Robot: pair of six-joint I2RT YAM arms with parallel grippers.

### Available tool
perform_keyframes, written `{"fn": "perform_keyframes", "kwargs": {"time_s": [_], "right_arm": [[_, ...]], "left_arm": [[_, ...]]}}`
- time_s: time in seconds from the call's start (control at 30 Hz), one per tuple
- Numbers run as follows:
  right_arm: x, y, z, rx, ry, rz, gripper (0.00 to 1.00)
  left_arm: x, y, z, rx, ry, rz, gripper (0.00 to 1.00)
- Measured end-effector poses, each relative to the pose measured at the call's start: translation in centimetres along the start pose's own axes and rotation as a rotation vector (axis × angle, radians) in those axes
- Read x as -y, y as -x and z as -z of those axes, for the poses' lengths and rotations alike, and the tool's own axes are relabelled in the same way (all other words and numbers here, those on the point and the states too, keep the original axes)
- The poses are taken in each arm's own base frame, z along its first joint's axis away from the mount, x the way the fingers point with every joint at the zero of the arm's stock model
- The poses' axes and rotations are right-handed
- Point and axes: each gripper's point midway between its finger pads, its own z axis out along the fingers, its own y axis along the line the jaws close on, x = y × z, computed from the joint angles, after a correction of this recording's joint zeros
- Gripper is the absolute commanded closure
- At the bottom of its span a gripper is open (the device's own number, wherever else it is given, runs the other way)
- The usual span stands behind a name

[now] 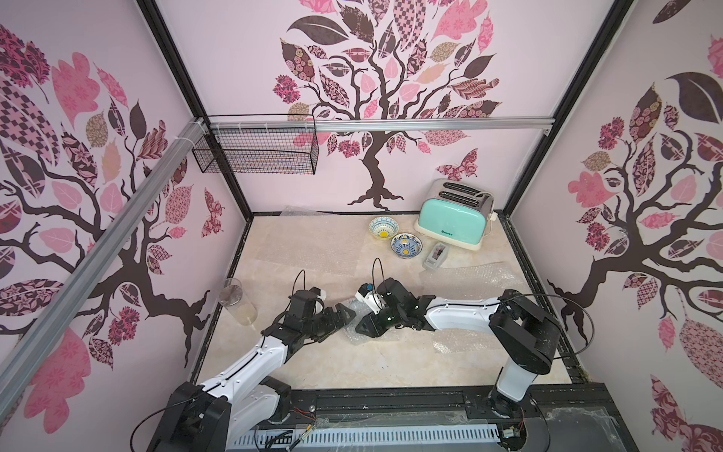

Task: Wrap bowls in bubble wrap
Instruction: Wrap the bowl in bubble wrap.

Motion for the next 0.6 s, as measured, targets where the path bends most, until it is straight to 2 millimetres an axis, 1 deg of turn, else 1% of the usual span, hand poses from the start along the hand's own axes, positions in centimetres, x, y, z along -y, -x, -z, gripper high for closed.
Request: {"fn": "perform_keyframes", "kwargs": {"time_s": [0.13,0.2,0.33,0.43,0.6], "right_arm": [[0.0,-0.1,0.0,-0.004,-0.001,0.002,0.63],[0.1,-0.3,0.0,-0.011,-0.002,0.002,0.63],[0.1,-0.4,0.0,-0.015,-0.002,0.003,0.63],[0.1,-0.4,0.0,-0.017,-0.002,0.003,0.63],[0.1,-0.5,0.0,-0.019,-0.004,0.002,0.62]], "left_arm": [[0.3,-1.1,-0.5,-0.038,-0.001,-0.023,0.05],[0.4,-1.4,-0.7,-0.049,0.000,-0.027,0.06],[-0.4,-1.6,-1.4,-0.061,0.025,-0.018,0.15],[-1.1,-1.8,-1.8,-0.071,0.052,-0.013,0.25],[-1.8,-1.9,-2.1,-0.076,0.079,-0.006,0.35]]}}
